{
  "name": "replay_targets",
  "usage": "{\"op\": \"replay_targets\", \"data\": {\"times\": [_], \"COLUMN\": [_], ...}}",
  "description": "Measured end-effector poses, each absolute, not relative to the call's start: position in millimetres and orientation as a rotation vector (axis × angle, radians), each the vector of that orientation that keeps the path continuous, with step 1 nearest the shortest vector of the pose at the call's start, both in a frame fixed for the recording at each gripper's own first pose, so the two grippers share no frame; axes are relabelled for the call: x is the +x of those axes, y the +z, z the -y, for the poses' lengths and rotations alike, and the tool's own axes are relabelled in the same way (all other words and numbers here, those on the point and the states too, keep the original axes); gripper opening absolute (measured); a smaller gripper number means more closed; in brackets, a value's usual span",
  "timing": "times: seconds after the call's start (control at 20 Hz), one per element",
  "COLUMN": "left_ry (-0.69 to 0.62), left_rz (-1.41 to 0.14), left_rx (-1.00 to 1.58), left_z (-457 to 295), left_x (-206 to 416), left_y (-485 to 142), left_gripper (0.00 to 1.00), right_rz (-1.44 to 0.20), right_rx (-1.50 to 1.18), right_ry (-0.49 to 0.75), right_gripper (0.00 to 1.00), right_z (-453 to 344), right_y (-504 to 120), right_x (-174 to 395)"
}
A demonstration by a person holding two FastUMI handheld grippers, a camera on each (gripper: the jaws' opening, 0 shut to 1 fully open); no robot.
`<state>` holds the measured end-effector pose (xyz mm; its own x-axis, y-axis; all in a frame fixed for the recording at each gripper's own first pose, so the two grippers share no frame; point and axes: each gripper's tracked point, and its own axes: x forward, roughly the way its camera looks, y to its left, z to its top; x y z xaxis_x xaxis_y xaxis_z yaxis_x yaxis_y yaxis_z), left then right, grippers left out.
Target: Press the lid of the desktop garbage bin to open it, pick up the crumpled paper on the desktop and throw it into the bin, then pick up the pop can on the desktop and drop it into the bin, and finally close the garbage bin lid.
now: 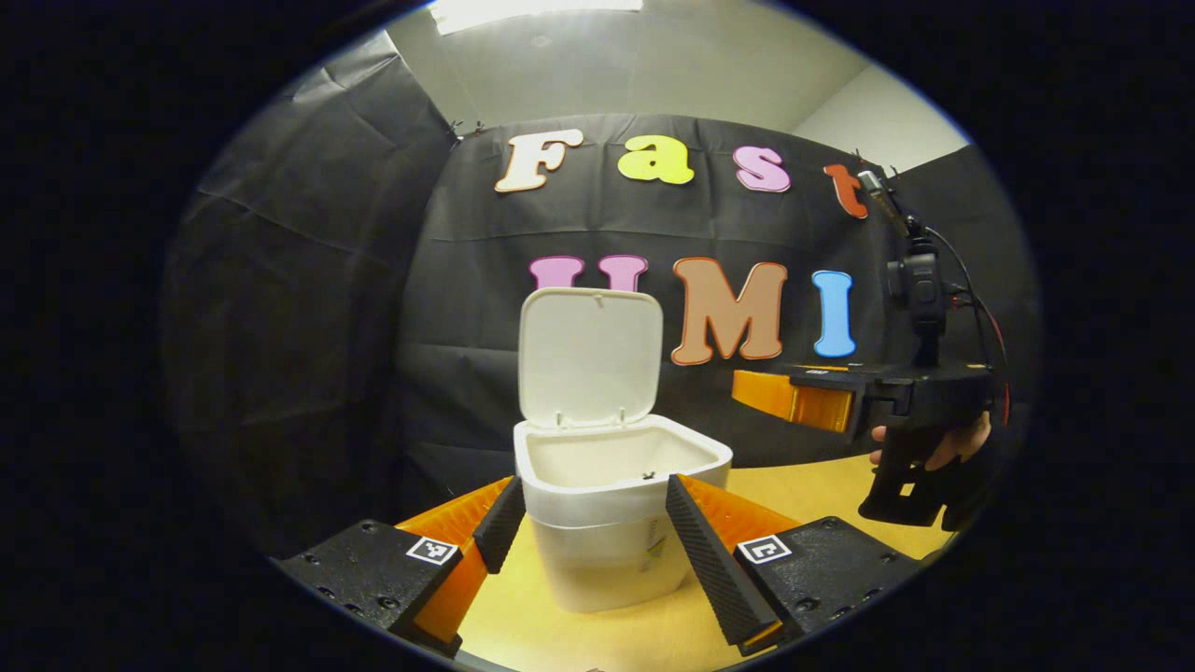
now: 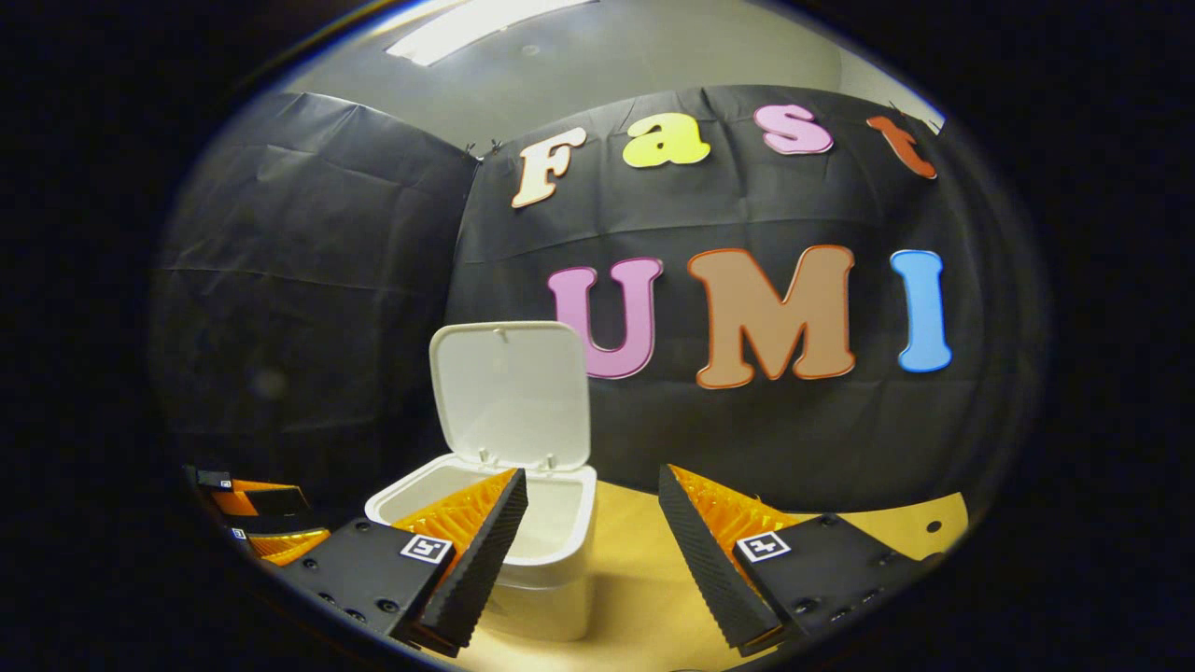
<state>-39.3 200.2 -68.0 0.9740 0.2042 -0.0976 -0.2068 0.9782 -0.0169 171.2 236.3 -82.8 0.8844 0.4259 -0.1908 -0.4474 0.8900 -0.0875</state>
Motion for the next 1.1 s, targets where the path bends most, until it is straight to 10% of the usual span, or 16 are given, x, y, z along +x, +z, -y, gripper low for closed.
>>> {"op": "replay_targets", "data": {"times": [1.1], "left_ry": [-0.13], "left_rz": [-0.331], "left_rx": [-0.02], "left_z": [9], "left_x": [12], "left_y": [-181], "left_gripper": [0.93], "right_rz": [-0.214], "right_rx": [-0.119], "right_ry": [-0.044], "right_gripper": [0.94], "right_z": [91], "right_y": [-81], "right_x": [75]}}
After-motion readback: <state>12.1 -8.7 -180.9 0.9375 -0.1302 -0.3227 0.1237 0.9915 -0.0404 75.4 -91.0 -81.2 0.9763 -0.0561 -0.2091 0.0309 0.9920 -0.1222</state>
